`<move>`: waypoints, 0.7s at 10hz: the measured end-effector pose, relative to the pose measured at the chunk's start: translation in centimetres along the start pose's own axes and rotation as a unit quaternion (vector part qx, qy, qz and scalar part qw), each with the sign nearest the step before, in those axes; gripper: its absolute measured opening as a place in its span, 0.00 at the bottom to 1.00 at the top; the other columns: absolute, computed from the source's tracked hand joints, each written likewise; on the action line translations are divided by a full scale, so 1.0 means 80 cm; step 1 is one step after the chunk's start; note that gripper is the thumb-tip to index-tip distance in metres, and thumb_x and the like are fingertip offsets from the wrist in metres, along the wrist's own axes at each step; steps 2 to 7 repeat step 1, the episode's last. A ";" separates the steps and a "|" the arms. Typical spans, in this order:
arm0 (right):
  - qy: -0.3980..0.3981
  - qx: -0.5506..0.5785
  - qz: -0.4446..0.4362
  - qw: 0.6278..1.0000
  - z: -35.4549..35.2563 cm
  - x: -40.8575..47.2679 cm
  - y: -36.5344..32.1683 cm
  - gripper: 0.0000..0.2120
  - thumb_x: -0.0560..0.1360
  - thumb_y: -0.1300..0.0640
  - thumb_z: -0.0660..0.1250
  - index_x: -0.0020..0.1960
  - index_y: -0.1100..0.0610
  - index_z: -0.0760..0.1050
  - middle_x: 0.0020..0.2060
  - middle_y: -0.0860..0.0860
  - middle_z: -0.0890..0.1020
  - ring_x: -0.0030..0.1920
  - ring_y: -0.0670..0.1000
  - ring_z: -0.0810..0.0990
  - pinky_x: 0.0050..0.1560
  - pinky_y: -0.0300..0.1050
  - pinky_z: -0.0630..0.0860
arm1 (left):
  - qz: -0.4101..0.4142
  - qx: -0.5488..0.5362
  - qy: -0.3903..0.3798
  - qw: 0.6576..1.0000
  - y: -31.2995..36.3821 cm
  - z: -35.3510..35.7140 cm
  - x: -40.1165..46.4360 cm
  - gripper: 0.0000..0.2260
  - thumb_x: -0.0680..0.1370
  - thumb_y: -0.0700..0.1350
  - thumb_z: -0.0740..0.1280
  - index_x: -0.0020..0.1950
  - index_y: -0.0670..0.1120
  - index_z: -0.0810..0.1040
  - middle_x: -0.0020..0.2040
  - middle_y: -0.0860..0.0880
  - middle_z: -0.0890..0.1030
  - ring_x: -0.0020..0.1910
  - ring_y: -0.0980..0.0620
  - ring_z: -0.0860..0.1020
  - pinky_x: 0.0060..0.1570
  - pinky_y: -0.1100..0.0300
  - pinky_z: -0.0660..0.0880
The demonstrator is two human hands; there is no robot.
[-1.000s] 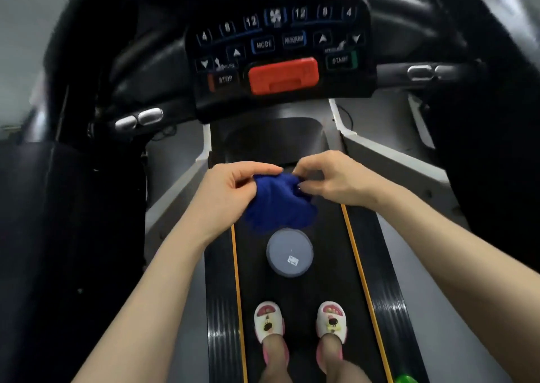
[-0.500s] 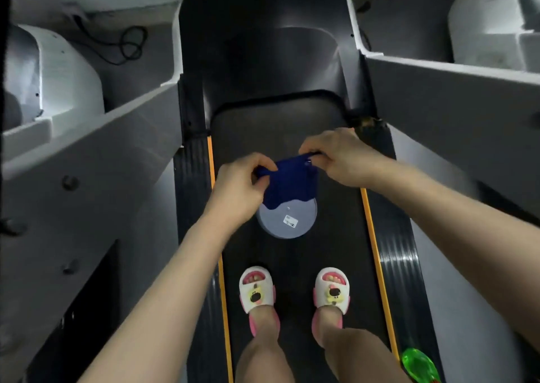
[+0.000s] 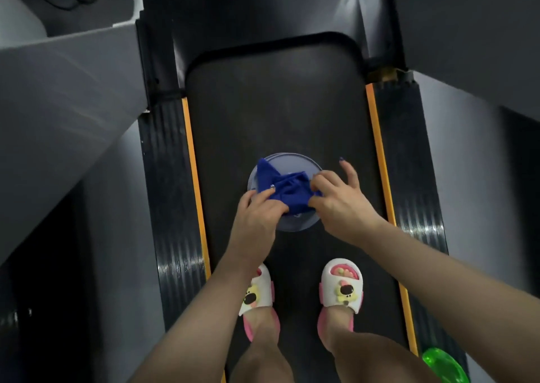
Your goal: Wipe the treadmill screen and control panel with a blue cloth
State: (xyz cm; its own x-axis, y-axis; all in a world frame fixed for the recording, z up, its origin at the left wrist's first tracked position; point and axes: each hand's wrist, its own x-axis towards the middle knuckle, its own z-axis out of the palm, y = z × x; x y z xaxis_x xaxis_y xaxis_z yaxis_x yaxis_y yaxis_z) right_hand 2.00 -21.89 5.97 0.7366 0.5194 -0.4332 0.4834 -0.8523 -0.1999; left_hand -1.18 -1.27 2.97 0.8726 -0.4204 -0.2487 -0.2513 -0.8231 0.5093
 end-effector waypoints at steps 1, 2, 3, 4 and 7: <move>-0.003 0.006 0.014 1.000 0.004 -0.004 -0.002 0.12 0.70 0.59 0.74 0.53 0.50 0.83 0.59 0.52 0.75 0.69 0.57 0.68 0.73 0.65 0.41 | 0.004 -0.001 -0.006 1.000 0.006 0.002 -0.005 0.09 0.76 0.41 0.68 0.54 0.46 0.82 0.54 0.47 0.85 0.65 0.43 0.78 0.69 0.43 0.66; -0.003 0.006 0.014 1.000 0.004 -0.004 -0.002 0.12 0.70 0.59 0.74 0.53 0.50 0.83 0.59 0.52 0.75 0.69 0.57 0.68 0.73 0.65 0.41 | 0.004 -0.001 -0.006 1.000 0.006 0.002 -0.005 0.09 0.76 0.41 0.68 0.54 0.46 0.82 0.54 0.47 0.85 0.65 0.43 0.78 0.69 0.43 0.66; -0.003 0.006 0.014 1.000 0.004 -0.004 -0.002 0.12 0.70 0.59 0.74 0.53 0.50 0.83 0.59 0.52 0.75 0.69 0.57 0.68 0.73 0.65 0.41 | 0.004 -0.001 -0.006 1.000 0.006 0.002 -0.005 0.09 0.76 0.41 0.68 0.54 0.46 0.82 0.54 0.47 0.85 0.65 0.43 0.78 0.69 0.43 0.66; -0.003 0.006 0.014 1.000 0.004 -0.004 -0.002 0.12 0.70 0.59 0.74 0.53 0.50 0.83 0.59 0.52 0.75 0.69 0.57 0.68 0.73 0.65 0.41 | 0.004 -0.001 -0.006 1.000 0.006 0.002 -0.005 0.09 0.76 0.41 0.68 0.54 0.46 0.82 0.54 0.47 0.85 0.65 0.43 0.78 0.69 0.43 0.66; -0.003 0.006 0.014 1.000 0.004 -0.004 -0.002 0.12 0.70 0.59 0.74 0.53 0.50 0.83 0.59 0.52 0.75 0.69 0.57 0.68 0.73 0.65 0.41 | 0.004 -0.001 -0.006 1.000 0.006 0.002 -0.005 0.09 0.76 0.41 0.68 0.54 0.46 0.82 0.54 0.47 0.85 0.65 0.43 0.78 0.69 0.43 0.66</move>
